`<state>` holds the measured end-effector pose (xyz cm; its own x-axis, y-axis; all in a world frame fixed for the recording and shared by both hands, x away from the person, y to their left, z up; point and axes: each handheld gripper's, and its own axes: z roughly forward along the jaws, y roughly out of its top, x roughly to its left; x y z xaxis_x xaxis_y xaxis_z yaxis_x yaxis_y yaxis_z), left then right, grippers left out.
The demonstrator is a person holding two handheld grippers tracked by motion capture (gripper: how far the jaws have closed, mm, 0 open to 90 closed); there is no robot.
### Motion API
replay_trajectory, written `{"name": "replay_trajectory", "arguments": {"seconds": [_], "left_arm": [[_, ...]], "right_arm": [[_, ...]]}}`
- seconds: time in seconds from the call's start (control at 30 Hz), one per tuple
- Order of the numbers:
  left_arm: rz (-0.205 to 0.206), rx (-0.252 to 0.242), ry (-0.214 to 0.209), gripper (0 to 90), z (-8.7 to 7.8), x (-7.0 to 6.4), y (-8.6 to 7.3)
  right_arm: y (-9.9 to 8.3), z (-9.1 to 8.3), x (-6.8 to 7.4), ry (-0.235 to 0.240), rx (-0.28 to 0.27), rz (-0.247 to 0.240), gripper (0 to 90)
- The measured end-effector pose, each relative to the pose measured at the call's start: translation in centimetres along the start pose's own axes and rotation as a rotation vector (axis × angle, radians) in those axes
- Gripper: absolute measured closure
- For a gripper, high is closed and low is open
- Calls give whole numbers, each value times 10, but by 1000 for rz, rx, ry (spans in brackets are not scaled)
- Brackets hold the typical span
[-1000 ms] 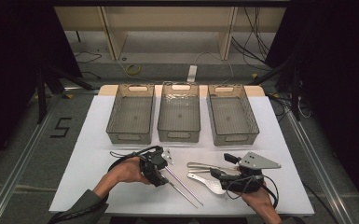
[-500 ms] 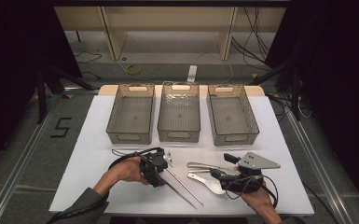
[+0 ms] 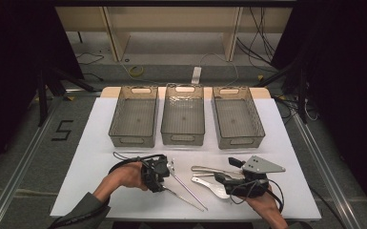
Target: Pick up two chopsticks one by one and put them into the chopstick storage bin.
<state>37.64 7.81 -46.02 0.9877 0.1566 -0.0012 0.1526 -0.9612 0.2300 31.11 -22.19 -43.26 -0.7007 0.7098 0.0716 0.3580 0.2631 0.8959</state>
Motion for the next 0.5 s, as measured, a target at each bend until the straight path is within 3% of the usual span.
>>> {"name": "replay_trajectory", "arguments": {"seconds": [0.5], "left_arm": [[50,8,-16,775,-1,-3,-2]], "right_arm": [[0,1,1,0,12,-10,257]]}}
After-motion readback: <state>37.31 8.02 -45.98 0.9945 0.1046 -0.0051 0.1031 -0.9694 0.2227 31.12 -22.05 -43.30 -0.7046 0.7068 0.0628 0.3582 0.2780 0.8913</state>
